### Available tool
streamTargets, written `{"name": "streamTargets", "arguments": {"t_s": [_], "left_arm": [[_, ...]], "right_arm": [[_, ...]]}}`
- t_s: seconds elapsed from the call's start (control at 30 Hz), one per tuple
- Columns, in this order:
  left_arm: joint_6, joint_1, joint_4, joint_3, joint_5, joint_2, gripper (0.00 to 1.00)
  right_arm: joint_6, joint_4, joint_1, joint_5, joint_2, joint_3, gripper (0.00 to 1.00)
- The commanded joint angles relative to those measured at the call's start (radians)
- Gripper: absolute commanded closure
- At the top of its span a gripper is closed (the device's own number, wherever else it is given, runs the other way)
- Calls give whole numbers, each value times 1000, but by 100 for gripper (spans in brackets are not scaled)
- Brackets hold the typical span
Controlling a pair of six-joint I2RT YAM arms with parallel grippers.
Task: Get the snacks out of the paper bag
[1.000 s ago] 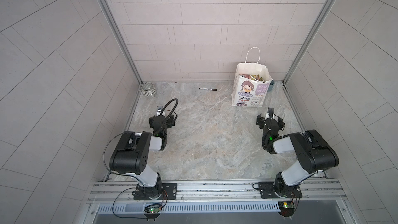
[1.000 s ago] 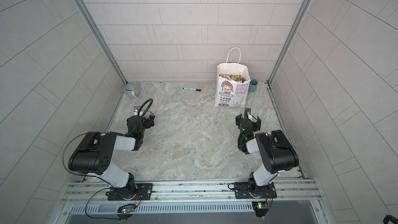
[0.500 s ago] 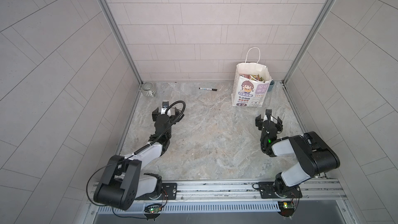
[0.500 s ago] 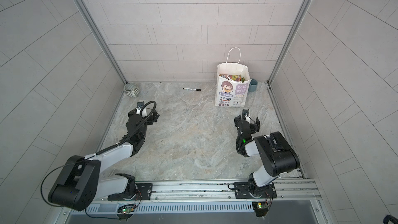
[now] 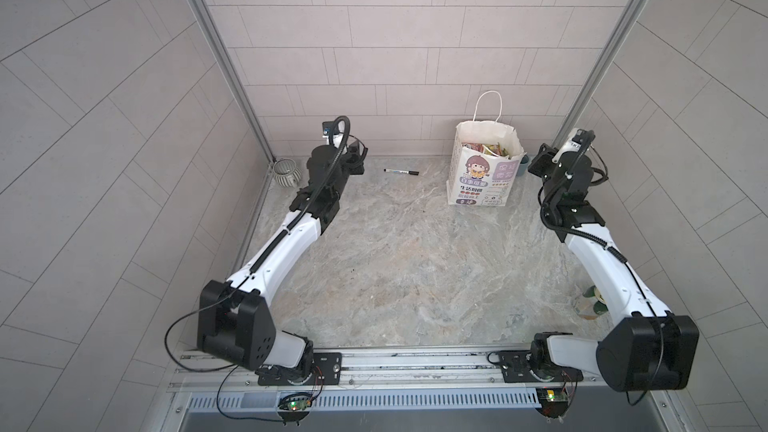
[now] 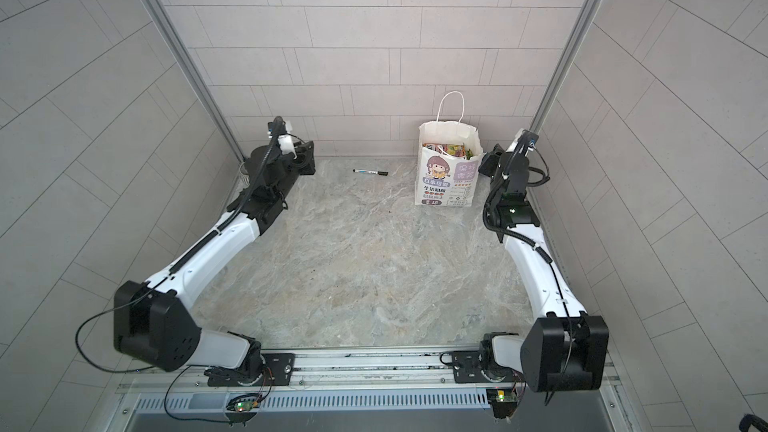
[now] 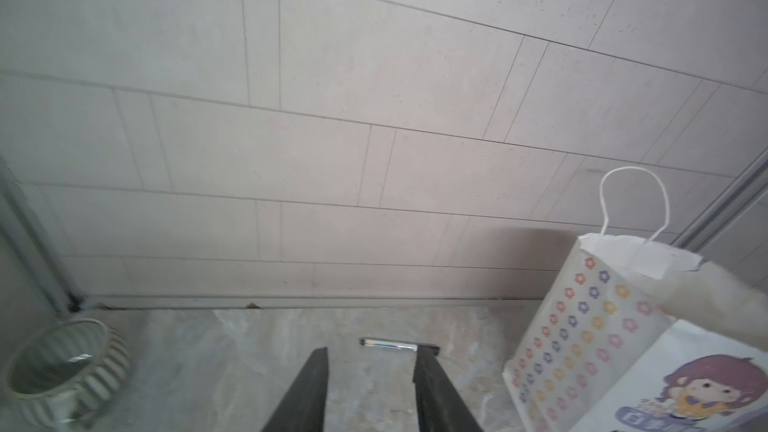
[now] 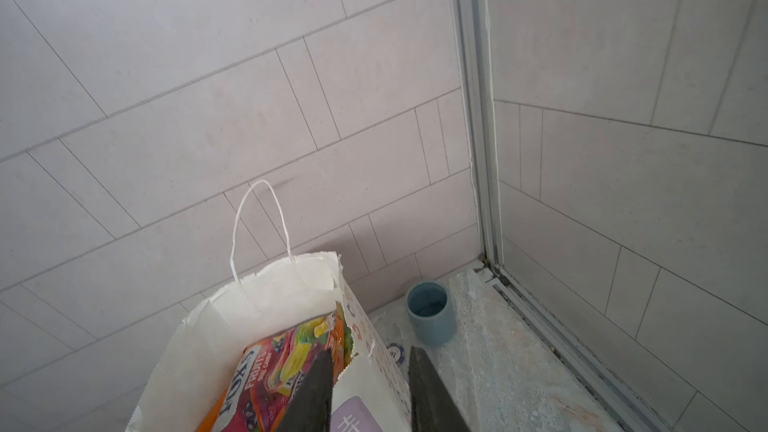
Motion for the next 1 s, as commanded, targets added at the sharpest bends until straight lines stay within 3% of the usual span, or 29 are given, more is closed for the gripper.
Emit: {"name": "streamTargets", "arguments": {"t_s": [0.0,0.03,0.07,0.1,0.33,0.5,0.73,0.87,0.97], "left_arm": [[-66,-41,-221,142,113,118,80],[-65,-56,-248,190,107,156,81],[-70,-72,-273,232,79,191,92],[-72,-82,-296,263,62,215,95],[-83,-129,-327,430,146,395,100],[-117,-144,-317,483,200,482,100],[-120,-155,-284,457,207,491,100],[-120,-154,-276,441,213,484,99],[-122,-155,-257,423,211,476,92]], "right_arm": [[17,-272,-71,-173,80,146,75],[39,-287,-118,-248,122,192,79],[56,-306,-160,-325,171,245,84],[55,-328,-186,-382,219,297,86],[-115,-575,-234,-661,637,764,92],[-83,-565,-250,-695,830,951,99],[-16,-648,-257,-857,1165,1381,100],[-1,-606,-252,-916,1250,1438,100],[20,-552,-247,-969,1271,1434,100]]}}
